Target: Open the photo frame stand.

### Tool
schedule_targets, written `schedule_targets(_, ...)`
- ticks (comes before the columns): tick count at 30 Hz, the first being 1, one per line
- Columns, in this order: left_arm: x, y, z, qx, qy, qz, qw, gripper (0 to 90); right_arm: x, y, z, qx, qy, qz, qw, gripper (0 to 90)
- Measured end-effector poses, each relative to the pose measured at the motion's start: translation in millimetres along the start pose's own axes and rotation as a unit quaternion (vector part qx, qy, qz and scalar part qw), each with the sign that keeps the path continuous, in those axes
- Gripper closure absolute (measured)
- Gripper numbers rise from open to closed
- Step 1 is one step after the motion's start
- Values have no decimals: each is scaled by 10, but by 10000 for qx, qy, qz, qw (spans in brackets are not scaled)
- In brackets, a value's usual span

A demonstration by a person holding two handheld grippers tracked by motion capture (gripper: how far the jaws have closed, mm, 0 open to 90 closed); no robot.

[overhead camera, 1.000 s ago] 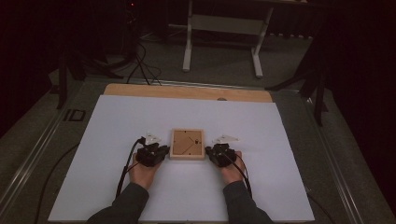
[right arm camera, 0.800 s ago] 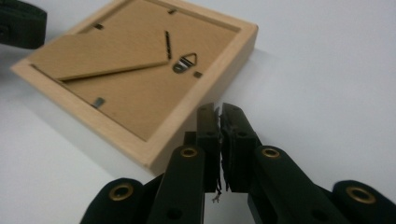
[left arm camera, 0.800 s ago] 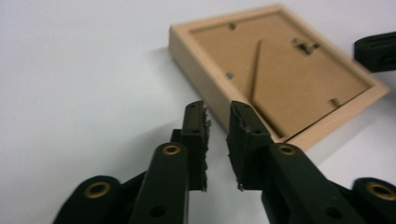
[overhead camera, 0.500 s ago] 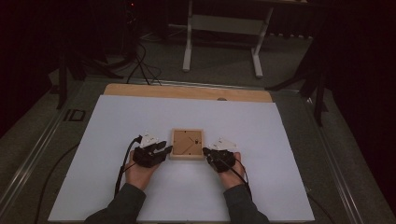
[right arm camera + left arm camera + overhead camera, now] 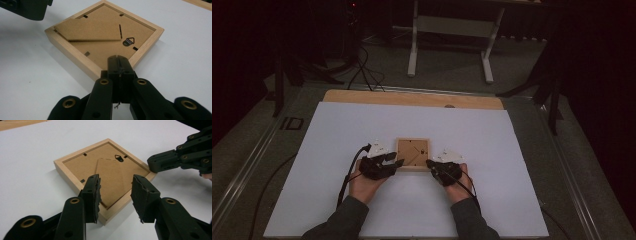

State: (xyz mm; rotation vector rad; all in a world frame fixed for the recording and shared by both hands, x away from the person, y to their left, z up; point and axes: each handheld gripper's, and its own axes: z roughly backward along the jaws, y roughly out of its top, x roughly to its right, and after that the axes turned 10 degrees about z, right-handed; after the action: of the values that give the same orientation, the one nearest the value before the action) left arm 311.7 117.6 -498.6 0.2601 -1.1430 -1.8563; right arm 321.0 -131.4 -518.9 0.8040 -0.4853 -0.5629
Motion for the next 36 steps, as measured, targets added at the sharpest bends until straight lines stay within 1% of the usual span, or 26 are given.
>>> schedule_targets(1, 4, 11, 0, -8, -6, -32, 10000, 577, -1, 0, 0, 2, 0, 14, 10000, 896)
schedule_targets(3, 12, 21, -2, -5, -10, -25, 10000, 569, -1, 0, 1, 1, 4, 8, 10000, 896)
schedule_targets(8, 32, 82, -37, -13, -18, 35, 10000, 559, -10, 0, 6, 3, 25, 5, 10000, 896)
schedule_targets(12, 48, 107, -95, -78, 46, 14, 10000, 563, -4, -1, 5, 0, 33, 29, 10000, 896)
schedule_targets(14, 60, 132, -160, -161, 112, -12, 9998, 562, 4, -5, 4, 12, 55, 4, 10000, 897)
schedule_targets(16, 61, 142, -176, -207, 144, -35, 9997, 561, 5, -7, 3, 28, 60, -26, 10000, 897)
schedule_targets(21, 70, 184, -290, -358, 268, -156, 9989, 547, 5, -11, 3, 34, 58, -28, 10000, 897)
schedule_targets(22, 70, 184, -290, -358, 268, -156, 9989, 546, 6, -11, 2, 39, 54, -38, 10000, 897)
schedule_targets(23, 76, 182, -346, -457, 377, -265, 9979, 546, 7, -12, 1, 44, 60, -51, 10000, 897)
schedule_targets(24, 76, 182, -346, -457, 377, -265, 9979, 546, 8, -13, 2, 45, 67, -64, 9999, 897)
schedule_targets(26, 98, 172, -417, -574, 557, -435, 9958, 534, 9, -14, 1, 53, 73, -86, 9999, 896)
schedule_targets(28, 106, 169, -447, -610, 596, -488, 9952, 517, 8, -15, 1, 55, 69, -89, 9999, 896)
schedule_targets(29, 107, 168, -456, -611, 580, -505, 9952, 514, 7, -15, 1, 54, 67, -94, 9999, 896)
schedule_targets(36, 115, 164, -487, -688, 544, -517, 9948, 491, 8, -16, 0, 67, 71, -100, 9999, 896)
